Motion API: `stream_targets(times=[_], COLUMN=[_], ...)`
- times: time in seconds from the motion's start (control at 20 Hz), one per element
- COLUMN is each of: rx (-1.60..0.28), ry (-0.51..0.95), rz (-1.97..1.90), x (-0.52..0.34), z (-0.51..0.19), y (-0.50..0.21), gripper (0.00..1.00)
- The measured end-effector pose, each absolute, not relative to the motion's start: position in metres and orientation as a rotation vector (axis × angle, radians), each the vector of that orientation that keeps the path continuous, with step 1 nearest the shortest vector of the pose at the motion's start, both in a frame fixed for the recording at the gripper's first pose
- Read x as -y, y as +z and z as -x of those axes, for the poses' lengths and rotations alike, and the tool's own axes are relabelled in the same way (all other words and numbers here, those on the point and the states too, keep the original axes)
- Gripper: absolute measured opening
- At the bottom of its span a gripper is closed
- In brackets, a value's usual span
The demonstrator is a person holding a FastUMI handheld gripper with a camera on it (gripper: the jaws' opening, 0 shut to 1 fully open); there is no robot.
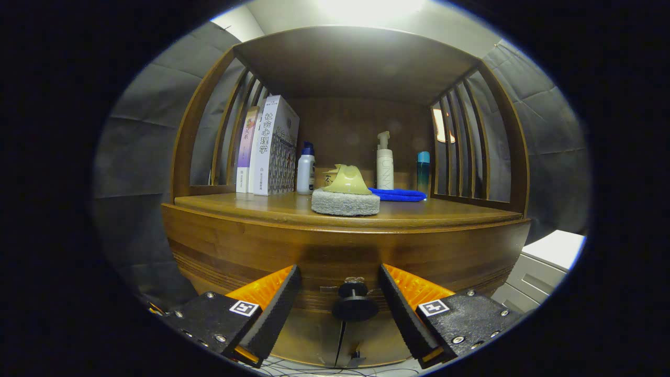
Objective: Pull open the drawer, take out the items inside it, and place them on the countertop above the cabinet.
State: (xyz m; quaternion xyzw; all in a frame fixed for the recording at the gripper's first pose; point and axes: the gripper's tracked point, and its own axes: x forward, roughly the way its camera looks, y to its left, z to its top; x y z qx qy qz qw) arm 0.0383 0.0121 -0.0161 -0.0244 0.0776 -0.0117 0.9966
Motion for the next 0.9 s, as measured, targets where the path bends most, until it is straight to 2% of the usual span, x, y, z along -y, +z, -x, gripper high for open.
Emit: stream_targets(times=[0.2, 0.4, 0.9], rx=[-0.154, -0.170, -0.104], ry=[-0.038, 0.010, 0.025], rz=[0.046, 0.082, 0.000], x=[-0.014, -0.019, -0.028], z=[-0.040, -0.028, 0.105], y=[-0.016, -0.004, 0.079], gripper=[0.95, 0.95, 0.95])
